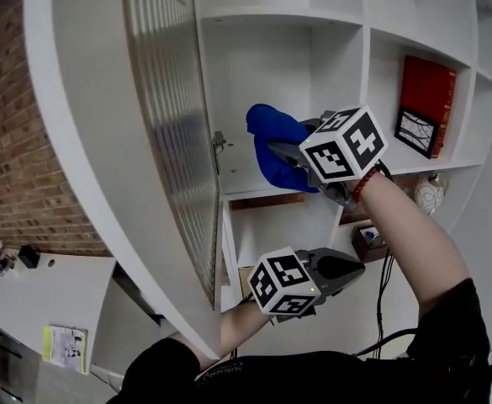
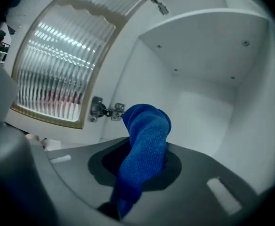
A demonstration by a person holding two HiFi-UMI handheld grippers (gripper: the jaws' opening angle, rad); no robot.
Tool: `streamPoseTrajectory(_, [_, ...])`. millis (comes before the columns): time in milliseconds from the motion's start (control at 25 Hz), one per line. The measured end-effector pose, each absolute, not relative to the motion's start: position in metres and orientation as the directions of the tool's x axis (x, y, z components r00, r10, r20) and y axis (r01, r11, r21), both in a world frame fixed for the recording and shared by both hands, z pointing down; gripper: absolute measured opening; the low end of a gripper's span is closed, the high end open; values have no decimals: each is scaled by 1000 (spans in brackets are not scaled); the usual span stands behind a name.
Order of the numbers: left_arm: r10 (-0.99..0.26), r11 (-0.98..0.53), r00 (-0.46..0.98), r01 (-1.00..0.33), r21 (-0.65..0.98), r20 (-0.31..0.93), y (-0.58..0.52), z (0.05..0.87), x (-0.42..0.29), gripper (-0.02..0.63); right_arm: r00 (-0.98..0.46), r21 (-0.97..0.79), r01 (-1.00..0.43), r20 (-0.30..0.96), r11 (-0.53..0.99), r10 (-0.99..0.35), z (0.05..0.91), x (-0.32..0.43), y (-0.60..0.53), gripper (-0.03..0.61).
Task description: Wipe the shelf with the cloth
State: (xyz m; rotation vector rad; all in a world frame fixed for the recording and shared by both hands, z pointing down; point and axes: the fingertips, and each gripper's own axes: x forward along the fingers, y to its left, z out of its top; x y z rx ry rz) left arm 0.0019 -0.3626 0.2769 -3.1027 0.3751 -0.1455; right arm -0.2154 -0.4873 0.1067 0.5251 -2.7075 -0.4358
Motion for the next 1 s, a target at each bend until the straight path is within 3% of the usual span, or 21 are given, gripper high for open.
streamPoseTrajectory(720, [-361,-930,932,-359,-84,16,-355,228,7,3,-822,346,-342,341,874,-456,87,-284,-575,61])
streamPoseTrajectory(1000, [-405,-912,912,-399,-89,63,-358,239,-5,3,-745,384,-296,480,874,-463,117,-307,-593,63])
